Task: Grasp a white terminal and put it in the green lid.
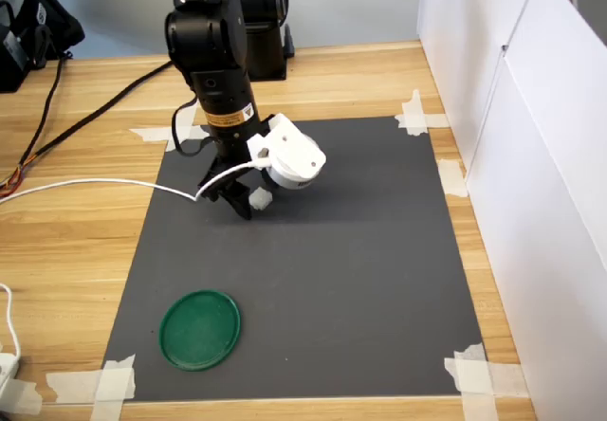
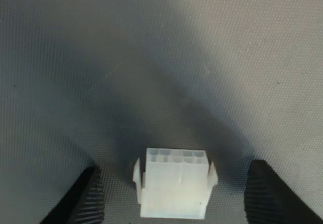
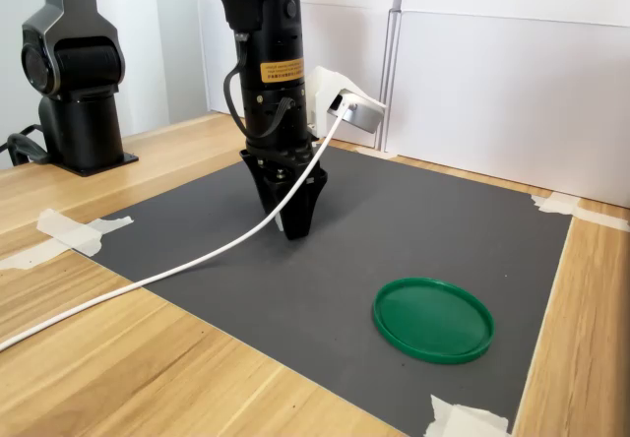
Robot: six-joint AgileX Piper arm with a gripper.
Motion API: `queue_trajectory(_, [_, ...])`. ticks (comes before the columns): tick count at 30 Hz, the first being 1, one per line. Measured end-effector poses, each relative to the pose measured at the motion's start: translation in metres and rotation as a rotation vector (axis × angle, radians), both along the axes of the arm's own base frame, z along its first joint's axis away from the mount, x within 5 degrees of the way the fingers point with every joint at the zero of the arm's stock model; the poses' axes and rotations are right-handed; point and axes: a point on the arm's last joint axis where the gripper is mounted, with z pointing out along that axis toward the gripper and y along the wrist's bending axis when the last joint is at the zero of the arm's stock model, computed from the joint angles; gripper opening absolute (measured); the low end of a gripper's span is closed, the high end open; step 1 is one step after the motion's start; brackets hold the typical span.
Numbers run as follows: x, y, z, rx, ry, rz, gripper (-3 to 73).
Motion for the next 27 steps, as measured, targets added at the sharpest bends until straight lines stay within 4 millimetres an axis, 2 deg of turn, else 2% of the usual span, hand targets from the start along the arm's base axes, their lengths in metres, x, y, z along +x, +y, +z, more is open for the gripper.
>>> queue_trajectory(5, [0.000, 0.000, 0.000, 0.001, 0.003, -0.005, 60.8])
queue_trajectory(8, [0.000, 0.000, 0.000, 0.002, 0.003, -0.006, 52.3])
queue_trajectory(12, [0.000, 0.001, 0.000, 0.003, 0.004, -0.013, 36.0])
queue_trajectory(14, [0.000, 0.001, 0.000, 0.004, 0.004, -0.015, 31.4])
queue_trajectory(21, [0.003, 0.001, 0.003, -0.001, -0.006, -0.016, 31.6])
queue_trajectory(27, [0.027, 0.002, 0.038, 0.008, -0.075, -0.027, 31.6])
